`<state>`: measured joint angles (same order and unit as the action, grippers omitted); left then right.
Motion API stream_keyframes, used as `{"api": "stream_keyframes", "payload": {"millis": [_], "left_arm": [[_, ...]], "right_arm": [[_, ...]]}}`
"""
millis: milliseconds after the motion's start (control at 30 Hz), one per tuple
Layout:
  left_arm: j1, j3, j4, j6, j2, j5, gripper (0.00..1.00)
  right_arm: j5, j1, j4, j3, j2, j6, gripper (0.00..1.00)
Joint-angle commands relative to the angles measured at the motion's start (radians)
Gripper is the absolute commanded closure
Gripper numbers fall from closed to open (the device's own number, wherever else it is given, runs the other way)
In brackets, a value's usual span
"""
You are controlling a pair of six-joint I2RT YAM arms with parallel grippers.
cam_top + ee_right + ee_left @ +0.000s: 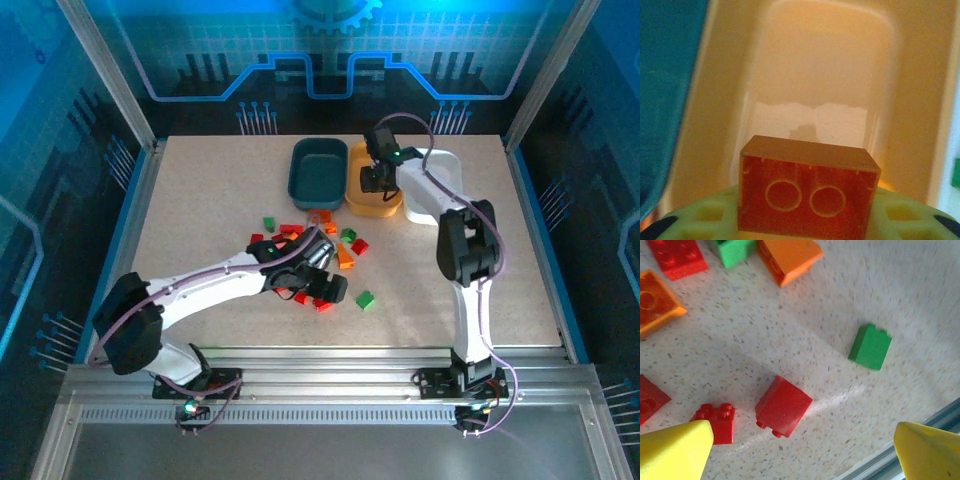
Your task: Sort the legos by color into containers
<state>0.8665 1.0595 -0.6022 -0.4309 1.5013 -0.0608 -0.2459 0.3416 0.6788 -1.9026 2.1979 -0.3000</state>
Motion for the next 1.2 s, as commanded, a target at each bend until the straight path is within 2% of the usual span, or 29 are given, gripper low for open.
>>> {"api": "stream_keyframes", "payload": {"millis": [0, 167, 333, 400, 567, 733, 1000, 1167], "left_arm": [[0.013, 0.050, -0.120, 0.120, 0.039, -0.058, 0.08], [0.044, 0.084, -0.129, 0.191, 0.104, -0.044, 0.10], [0.051, 0.090, -0.134, 0.222, 0.164, -0.057, 0.13], [0.052, 0.085, -0.124, 0.232, 0.171, -0.043, 0.13], [0.058, 0.073, -0.122, 0.262, 0.168, -0.015, 0.17], [0.073, 0.068, -0.113, 0.281, 0.204, -0.022, 0.18], [0.080, 0.086, -0.064, 0.314, 0.304, -0.118, 0.23], [0.080, 0.098, -0.057, 0.313, 0.337, -0.127, 0.34]], "right_arm": [[0.062, -0.020, 0.114, -0.135, 0.079, 0.019, 0.50], [0.103, -0.038, 0.173, -0.263, 0.170, 0.024, 0.35], [0.099, -0.040, 0.144, -0.209, 0.076, 0.022, 0.29], [0.098, -0.038, 0.107, -0.126, 0.000, 0.017, 0.29], [0.132, -0.031, -0.046, 0.223, -0.280, -0.027, 0.27], [0.158, -0.030, -0.121, 0.493, -0.488, -0.062, 0.26], [0.163, -0.030, -0.122, 0.714, -0.702, -0.077, 0.26], [0.152, -0.030, -0.092, 0.799, -0.783, -0.067, 0.26]]}}
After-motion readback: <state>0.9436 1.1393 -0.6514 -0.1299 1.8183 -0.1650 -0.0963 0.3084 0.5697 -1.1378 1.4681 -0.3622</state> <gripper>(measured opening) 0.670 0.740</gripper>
